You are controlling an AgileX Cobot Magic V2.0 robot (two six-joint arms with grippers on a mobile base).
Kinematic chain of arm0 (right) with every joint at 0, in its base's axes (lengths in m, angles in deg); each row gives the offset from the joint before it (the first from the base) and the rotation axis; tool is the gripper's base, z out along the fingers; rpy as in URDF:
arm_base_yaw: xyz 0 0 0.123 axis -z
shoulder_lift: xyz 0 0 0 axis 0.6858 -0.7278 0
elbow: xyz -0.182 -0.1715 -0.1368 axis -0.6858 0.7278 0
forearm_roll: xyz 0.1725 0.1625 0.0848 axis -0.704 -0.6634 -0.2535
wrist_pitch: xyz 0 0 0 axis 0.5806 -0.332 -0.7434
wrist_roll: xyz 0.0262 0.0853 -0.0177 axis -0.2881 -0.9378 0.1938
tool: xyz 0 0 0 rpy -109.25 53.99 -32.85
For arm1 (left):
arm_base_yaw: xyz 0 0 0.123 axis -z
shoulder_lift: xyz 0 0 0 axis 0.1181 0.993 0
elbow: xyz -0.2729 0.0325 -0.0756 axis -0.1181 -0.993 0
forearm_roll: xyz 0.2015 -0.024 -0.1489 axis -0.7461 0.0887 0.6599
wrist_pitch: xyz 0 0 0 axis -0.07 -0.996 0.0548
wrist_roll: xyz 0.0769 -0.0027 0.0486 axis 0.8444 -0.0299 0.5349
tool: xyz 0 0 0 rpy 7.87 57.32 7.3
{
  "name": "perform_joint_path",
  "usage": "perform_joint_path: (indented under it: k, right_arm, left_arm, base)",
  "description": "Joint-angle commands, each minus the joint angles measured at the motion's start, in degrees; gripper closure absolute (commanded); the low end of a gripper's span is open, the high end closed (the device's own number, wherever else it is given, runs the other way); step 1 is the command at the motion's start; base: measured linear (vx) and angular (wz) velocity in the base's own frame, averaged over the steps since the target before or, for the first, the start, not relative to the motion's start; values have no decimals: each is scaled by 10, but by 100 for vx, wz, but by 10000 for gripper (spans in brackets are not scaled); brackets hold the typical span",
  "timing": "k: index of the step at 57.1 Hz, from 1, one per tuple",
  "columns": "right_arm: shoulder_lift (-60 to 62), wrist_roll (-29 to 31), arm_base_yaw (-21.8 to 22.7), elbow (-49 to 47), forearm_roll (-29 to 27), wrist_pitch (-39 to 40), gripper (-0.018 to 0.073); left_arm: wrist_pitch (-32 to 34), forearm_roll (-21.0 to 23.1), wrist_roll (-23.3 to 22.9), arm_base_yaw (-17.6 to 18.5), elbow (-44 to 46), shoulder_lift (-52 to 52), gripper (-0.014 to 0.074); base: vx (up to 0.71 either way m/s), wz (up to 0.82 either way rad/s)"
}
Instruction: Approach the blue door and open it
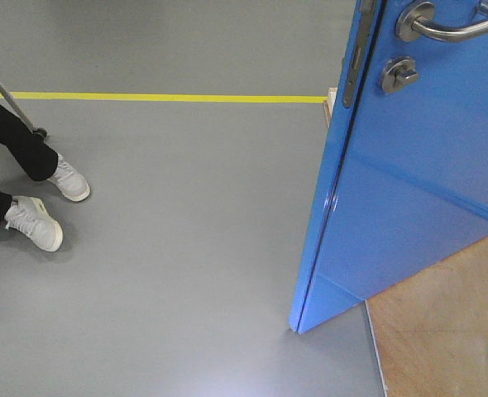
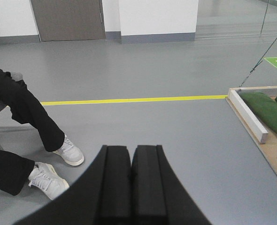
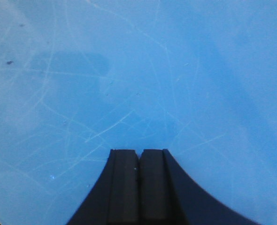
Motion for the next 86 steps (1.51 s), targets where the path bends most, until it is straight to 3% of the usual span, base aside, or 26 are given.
perform_joint_path:
  k: [1,86]
  right_arm:
    - [19,5,-2,-15,-5,37,547]
    - [19,5,-2,-15,-5,36,547]
  left_arm:
    - [49,2,-4,4,15,-7,524]
    - [49,2,-4,4,15,-7,524]
  base:
    - [0,0]
    - [7,3]
